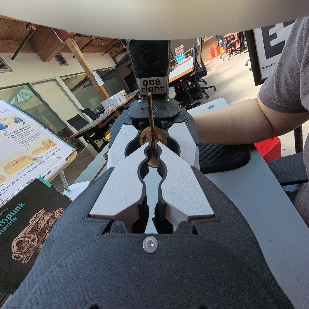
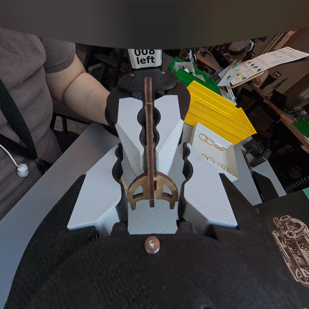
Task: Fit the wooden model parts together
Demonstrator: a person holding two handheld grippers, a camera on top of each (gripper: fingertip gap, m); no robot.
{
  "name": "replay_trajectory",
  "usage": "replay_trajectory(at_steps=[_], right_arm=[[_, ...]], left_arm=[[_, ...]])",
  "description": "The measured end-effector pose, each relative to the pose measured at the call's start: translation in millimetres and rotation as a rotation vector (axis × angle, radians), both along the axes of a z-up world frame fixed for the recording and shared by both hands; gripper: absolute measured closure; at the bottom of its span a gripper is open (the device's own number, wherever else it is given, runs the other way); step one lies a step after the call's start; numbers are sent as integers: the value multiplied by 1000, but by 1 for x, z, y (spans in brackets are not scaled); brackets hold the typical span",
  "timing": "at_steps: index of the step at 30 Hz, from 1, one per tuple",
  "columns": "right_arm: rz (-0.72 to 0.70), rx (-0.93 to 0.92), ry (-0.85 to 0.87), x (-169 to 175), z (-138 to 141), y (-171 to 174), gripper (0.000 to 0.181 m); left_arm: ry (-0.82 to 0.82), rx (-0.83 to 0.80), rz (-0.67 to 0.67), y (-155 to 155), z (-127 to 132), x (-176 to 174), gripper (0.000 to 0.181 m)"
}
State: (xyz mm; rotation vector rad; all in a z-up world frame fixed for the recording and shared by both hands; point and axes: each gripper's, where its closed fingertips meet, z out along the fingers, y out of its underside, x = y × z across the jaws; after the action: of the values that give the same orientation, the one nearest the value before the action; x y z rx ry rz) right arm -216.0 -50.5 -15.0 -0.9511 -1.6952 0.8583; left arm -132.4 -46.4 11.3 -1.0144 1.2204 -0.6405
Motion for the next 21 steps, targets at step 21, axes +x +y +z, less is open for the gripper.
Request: replay_trajectory(at_steps=[21], right_arm=[[-10,51,-12,-1,-6,-2,106]], left_arm=[[31,-29,-22,-1,-7,3,181]])
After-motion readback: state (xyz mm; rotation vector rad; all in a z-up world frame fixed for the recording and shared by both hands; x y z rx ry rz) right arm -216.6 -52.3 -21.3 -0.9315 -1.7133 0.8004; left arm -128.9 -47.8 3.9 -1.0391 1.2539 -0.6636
